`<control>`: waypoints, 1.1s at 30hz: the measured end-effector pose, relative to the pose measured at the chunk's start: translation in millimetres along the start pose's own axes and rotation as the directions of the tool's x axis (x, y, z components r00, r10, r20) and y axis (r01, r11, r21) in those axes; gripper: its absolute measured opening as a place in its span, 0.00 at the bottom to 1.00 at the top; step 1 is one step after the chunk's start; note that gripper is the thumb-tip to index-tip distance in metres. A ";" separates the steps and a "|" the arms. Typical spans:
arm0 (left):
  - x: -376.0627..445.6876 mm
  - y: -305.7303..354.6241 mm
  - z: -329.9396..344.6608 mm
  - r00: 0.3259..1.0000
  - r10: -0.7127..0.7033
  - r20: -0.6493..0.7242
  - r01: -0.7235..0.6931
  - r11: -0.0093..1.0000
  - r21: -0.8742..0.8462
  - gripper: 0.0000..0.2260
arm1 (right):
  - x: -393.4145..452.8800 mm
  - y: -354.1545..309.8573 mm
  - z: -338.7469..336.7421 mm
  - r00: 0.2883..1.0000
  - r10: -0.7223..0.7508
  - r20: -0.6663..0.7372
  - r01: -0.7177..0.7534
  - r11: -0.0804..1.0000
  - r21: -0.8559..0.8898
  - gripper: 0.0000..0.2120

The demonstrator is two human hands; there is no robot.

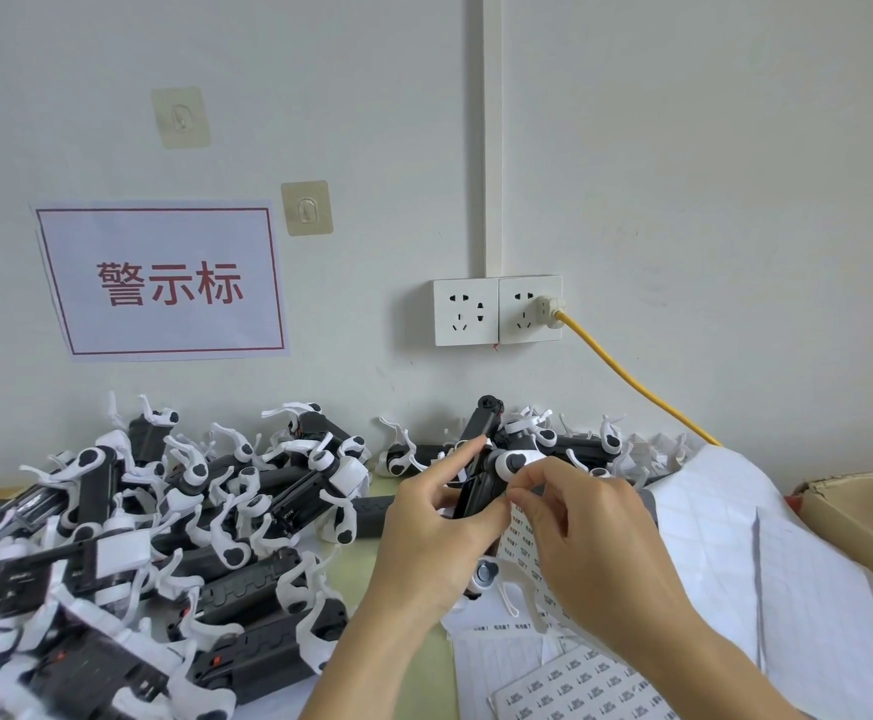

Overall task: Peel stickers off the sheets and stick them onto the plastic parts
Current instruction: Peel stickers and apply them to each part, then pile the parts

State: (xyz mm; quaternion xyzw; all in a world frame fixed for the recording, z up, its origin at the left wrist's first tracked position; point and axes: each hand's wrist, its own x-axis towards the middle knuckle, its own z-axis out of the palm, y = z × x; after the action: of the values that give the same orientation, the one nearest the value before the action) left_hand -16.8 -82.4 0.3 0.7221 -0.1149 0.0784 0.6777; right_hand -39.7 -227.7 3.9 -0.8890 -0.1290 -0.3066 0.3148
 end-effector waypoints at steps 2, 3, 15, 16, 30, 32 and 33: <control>-0.2 0.3 0.2 1.000 -0.001 -0.002 0.001 1.000 -0.007 0.24 | -0.4 -2.0 -0.8 1.000 -0.001 -0.002 0.001 1.000 -0.031 0.05; -0.3 0.5 0.2 1.000 0.000 -0.005 0.000 1.000 -0.009 0.24 | -0.6 -2.9 -1.0 1.000 -0.007 -0.008 0.007 0.999 -0.044 0.05; -2.0 3.1 2.6 0.999 0.014 -0.044 -0.013 1.000 0.023 0.24 | -2.7 -7.3 0.6 0.976 -0.156 -0.154 0.129 0.976 -0.175 0.04; -2.2 3.1 2.8 0.999 0.014 -0.047 -0.013 1.000 0.021 0.24 | -2.6 -6.9 1.1 0.974 -0.158 -0.160 0.130 0.976 -0.172 0.05; -1.5 3.0 5.4 0.998 -0.009 -0.058 0.009 1.000 -0.008 0.24 | -1.9 -2.8 5.7 0.959 -0.139 -0.249 0.108 0.985 -0.131 0.08; -1.4 3.1 5.3 0.998 -0.006 -0.057 0.005 1.000 -0.007 0.24 | -1.8 -2.5 6.4 0.958 -0.130 -0.256 0.102 0.987 -0.121 0.08; -1.2 2.9 5.2 0.998 -0.005 -0.057 0.004 1.000 -0.008 0.24 | -1.7 -2.6 6.6 0.958 -0.126 -0.259 0.099 0.988 -0.116 0.08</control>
State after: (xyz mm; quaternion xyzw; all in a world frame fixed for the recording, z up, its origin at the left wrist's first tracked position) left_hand -19.0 -87.7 2.4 0.7170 -0.0943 0.0967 0.6839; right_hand -39.1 -221.6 0.0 -0.8461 -0.1202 -0.4464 0.2654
